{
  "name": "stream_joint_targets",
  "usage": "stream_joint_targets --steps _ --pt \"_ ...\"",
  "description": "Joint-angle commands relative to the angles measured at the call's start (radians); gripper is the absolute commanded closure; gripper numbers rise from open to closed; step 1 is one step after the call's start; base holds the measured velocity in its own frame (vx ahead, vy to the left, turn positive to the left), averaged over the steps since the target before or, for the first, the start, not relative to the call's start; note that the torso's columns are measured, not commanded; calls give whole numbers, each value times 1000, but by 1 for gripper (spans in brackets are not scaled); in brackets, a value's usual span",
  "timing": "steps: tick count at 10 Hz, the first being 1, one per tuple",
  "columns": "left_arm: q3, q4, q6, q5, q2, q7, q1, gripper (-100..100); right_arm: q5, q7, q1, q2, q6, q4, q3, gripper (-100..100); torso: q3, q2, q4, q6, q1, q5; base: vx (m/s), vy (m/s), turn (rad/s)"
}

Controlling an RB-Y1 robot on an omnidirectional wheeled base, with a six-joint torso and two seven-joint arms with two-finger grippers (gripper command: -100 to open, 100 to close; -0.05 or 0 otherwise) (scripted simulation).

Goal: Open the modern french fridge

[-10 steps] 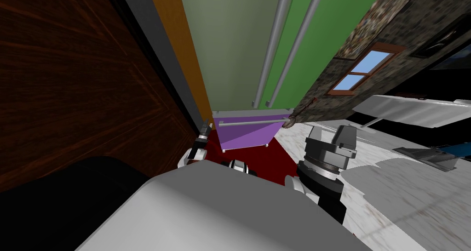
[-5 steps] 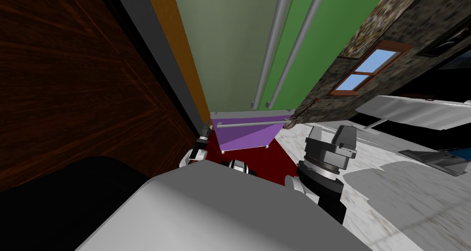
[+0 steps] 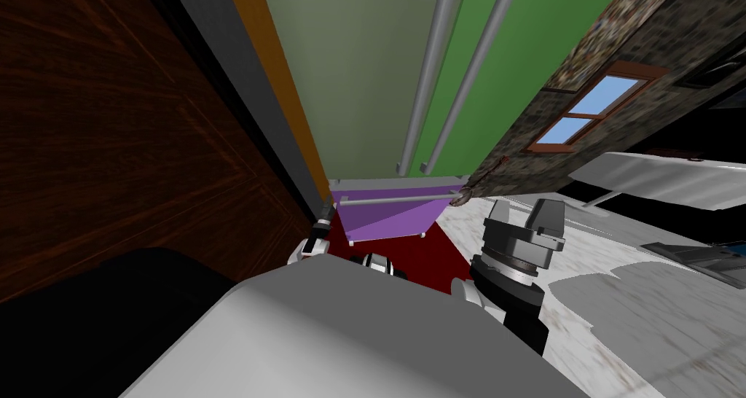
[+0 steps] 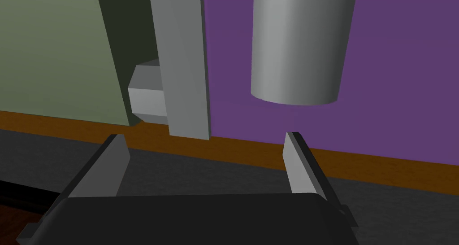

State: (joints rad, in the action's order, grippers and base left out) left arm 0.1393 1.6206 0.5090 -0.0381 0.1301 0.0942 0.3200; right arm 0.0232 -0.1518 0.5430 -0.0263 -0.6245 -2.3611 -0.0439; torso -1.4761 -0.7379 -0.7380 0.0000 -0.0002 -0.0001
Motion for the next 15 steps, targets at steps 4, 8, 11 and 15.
stream_joint_targets --steps 4,8,11,15 --pt "14 -132 25 -13 -76 0 -35 -100 0 0 0 0 0 0 0 0 0 0 0 0 0 0 59 -25 17" --pt "18 -120 1 -15 -105 -2 -41 -100 0 0 0 0 0 0 0 0 1 -2 -1 0 1 0 39 -16 4" --pt "14 -145 28 -13 -109 -3 -38 100 0 0 0 0 0 0 0 0 -2 3 0 1 2 1 20 0 5" --pt "11 -96 -8 -12 -104 2 -28 100 0 0 -1 0 0 0 0 0 3 -4 1 -1 1 2 -122 -39 10"
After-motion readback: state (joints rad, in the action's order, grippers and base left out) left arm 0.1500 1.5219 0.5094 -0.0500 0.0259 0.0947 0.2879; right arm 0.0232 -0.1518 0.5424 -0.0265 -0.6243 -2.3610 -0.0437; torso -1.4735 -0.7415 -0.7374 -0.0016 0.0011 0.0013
